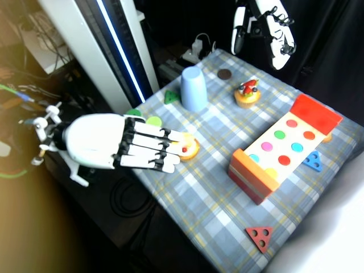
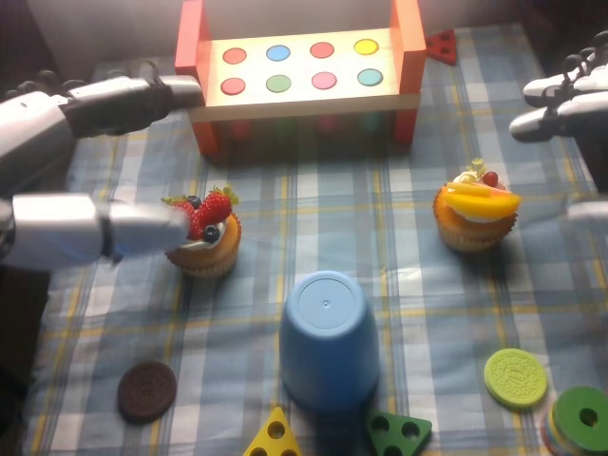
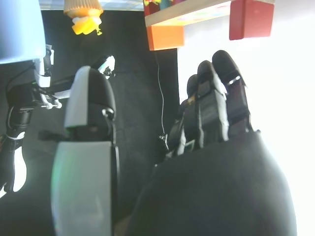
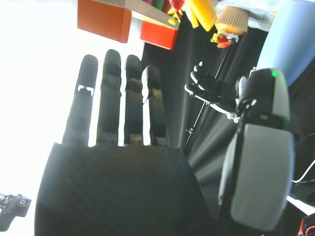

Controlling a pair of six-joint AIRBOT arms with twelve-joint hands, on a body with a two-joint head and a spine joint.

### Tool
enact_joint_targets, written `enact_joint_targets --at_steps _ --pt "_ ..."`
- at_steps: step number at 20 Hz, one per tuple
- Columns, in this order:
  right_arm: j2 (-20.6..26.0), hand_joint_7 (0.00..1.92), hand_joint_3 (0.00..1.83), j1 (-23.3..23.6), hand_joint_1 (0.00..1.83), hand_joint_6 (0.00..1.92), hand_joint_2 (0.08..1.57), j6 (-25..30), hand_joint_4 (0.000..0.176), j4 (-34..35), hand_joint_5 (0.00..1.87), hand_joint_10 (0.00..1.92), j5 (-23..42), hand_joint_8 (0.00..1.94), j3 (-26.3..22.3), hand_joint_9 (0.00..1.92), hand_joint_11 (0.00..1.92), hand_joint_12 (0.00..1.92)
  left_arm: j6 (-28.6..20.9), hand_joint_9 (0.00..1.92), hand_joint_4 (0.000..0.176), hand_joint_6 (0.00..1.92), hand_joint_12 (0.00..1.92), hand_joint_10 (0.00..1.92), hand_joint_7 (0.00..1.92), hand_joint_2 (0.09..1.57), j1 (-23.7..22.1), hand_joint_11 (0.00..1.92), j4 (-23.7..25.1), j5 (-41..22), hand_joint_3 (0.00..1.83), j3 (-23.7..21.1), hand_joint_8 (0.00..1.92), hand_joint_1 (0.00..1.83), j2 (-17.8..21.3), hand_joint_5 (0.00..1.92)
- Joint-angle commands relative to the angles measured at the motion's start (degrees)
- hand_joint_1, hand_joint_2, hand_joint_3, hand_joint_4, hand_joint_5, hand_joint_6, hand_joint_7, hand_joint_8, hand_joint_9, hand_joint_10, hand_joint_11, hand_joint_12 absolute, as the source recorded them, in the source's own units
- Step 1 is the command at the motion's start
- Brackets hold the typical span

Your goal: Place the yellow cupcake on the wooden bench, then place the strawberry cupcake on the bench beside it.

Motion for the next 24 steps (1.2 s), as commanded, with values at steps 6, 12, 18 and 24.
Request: enact_joint_targets --at_steps 6,12,18,24 --pt "-0.2 0.43 0.00 1.3 0.56 0.00 1.25 0.4 0.049 0.5 0.60 0.00 6.5 0.00 0.3 0.43 0.12 0.87 9.2 0.04 0.176 0.00 0.56 0.00 0.05 0.78 -4.0 0.00 -4.7 1.6 0.00 2.3 0.00 0.49 -4.2 0.10" --pt "-0.3 0.45 0.00 1.3 0.56 0.00 1.25 0.5 0.047 0.4 0.59 0.00 6.5 0.00 0.3 0.44 0.12 0.92 20.5 0.09 0.176 0.00 0.53 0.00 0.09 0.76 -7.4 0.00 -11.2 12.4 0.00 7.0 0.00 0.56 -9.6 0.05" --pt "-0.3 0.44 0.00 1.3 0.58 0.00 1.26 1.0 0.054 0.4 0.59 0.00 6.5 0.00 0.3 0.42 0.12 0.85 30.3 0.30 0.176 0.00 0.87 0.01 0.28 0.80 -8.7 0.00 -17.1 16.0 0.00 8.1 0.00 0.59 -11.2 0.13" --pt "-0.3 0.46 0.01 1.1 0.54 0.00 1.27 1.4 0.048 0.2 0.59 0.00 6.4 0.00 0.3 0.42 0.13 0.76 33.6 0.44 0.176 0.01 0.65 0.01 0.50 0.91 -9.8 0.00 -18.8 17.5 0.01 8.9 0.02 0.66 -12.5 0.35"
